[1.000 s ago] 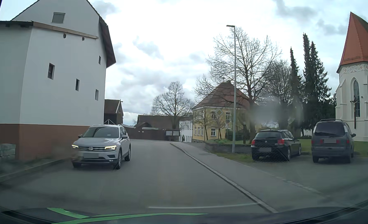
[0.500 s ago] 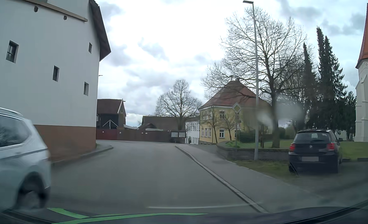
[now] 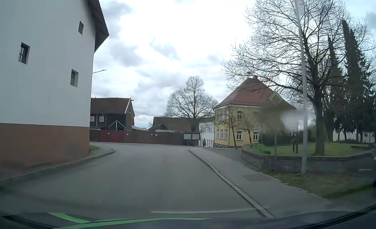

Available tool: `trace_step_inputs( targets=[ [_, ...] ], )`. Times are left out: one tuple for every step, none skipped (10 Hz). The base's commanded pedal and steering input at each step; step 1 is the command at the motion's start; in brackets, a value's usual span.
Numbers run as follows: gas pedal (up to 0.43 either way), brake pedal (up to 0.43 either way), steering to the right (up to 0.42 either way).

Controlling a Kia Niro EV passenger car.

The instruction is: Follow the waypoints while adhering to traffic rules and regulations

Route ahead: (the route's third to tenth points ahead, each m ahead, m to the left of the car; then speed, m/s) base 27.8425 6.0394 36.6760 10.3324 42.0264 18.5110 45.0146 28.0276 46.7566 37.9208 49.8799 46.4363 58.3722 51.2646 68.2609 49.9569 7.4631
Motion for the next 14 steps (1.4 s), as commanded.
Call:
trace_step_inputs(
  targets=[
    [0.059, 0.000, -0.036],
    [0.059, 0.000, -0.035],
    [0.047, 0.000, -0.032],
    [0.047, 0.000, -0.027],
    [0.047, 0.000, -0.025],
    [0.047, 0.000, -0.024],
    [0.039, 0.000, -0.024],
    [0.028, 0.000, -0.023],
    [0.028, 0.000, -0.018],
    [0.028, 0.000, -0.016],
    [0.020, 0.000, -0.015],
    [0.020, 0.000, -0.015],
    [0.020, 0.000, -0.012],
    [0.020, 0.000, -0.012]
  ],
)
